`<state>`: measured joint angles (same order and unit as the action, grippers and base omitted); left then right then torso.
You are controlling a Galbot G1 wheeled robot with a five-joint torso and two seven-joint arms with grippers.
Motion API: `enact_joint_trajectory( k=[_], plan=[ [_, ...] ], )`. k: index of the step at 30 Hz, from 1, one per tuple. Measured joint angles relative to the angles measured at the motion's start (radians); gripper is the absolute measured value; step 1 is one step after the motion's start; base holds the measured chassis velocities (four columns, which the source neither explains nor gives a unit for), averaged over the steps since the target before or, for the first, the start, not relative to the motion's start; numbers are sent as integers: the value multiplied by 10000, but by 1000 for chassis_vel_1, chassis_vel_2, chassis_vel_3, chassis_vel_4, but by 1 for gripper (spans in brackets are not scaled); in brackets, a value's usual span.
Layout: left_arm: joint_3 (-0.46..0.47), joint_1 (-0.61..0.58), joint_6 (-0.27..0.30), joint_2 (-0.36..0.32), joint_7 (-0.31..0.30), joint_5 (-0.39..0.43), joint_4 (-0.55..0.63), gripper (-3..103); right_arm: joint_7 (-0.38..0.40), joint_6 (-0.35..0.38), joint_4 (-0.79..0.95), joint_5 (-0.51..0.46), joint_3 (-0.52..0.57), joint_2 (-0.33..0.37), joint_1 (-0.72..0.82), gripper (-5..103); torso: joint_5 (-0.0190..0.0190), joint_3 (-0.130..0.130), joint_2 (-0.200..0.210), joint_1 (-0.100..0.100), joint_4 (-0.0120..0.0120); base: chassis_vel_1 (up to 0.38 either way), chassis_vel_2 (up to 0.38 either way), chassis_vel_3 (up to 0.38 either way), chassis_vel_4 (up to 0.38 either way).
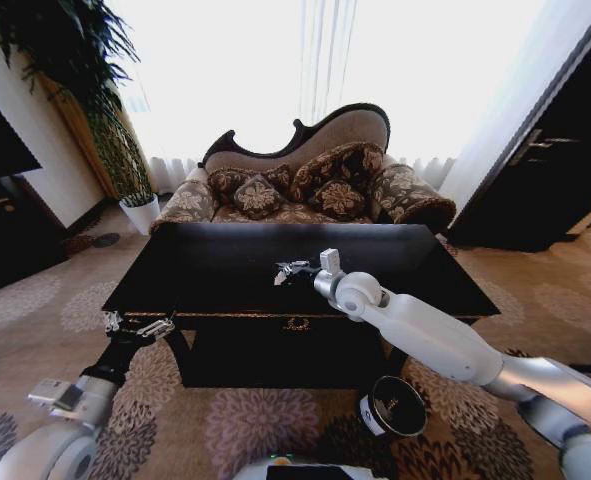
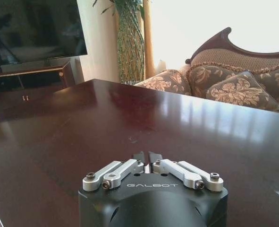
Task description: Move to the front of the table and place the trash on the table into the trash bin.
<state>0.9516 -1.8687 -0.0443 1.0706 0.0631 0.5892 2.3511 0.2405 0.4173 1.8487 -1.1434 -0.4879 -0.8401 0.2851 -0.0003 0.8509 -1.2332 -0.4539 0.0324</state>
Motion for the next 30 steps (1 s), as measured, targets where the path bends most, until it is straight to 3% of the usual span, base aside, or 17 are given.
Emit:
enact_joint_trajectory(
  k=[2, 6, 9, 12, 14, 17, 20, 21, 23, 27, 30],
  plan=[
    [0, 0, 0, 0, 0, 0, 0, 100, -1, -3, 36, 4, 45, 33, 84, 7, 0, 0, 0, 0, 1, 0, 0, 0, 0],
    [0, 0, 0, 0, 0, 0, 0, 100, -12, -4, 133, 18, 260, 112, 347, 28, 1, 0, 0, 1, 1, 0, 0, 0, 0],
    [0, 0, 0, 0, 0, 0, 0, 100, -30, -6, 161, 31, 319, 147, 412, 33, 0, 0, 0, 0, 0, 0, 0, 0, 0],
    [0, 0, 0, 0, 0, 0, 0, 100, -151, -14, 244, 212, 408, 216, 717, 50, 1, 0, 0, 1, 1, 0, 0, 0, 0],
    [0, 0, 0, 0, 0, 0, 0, 100, -176, -16, 250, 258, 429, 219, 784, 50, 1, 0, 0, 1, 1, 0, 0, 0, 0],
    [0, 0, 0, 0, 0, 0, 0, 100, -227, -17, 289, 369, 651, 235, 1275, 66, 1, 0, 0, 1, 1, 0, 0, 0, 0],
    [0, 0, 0, 0, 0, 0, 0, 100, -240, -17, 313, 380, 746, 258, 1470, 71, 1, 0, 0, 0, 1, 0, 0, 0, 0],
    [0, 0, 0, 0, 0, 0, 0, 100, -261, -19, 331, 413, 819, 272, 1649, 82, 1, 0, 0, 0, 1, 0, 0, 0, 0],
    [0, 0, 0, 0, 0, 0, 0, 100, -274, -22, 334, 444, 843, 272, 1705, 82, 1, 0, 0, 0, 1, 0, 0, 0, 0],
    [0, 0, 0, 0, 0, 0, 0, 100, -297, -41, 262, 533, 801, 195, 1711, 99, 0, -1, -1, 1, 2, 0, 0, 0, 0],
    [0, 0, 0, 0, 0, 0, 0, 100, -287, -66, 211, 543, 683, 120, 1612, 90, -1, -1, -1, 1, 2, 0, 0, 0, 0]
  ],
)
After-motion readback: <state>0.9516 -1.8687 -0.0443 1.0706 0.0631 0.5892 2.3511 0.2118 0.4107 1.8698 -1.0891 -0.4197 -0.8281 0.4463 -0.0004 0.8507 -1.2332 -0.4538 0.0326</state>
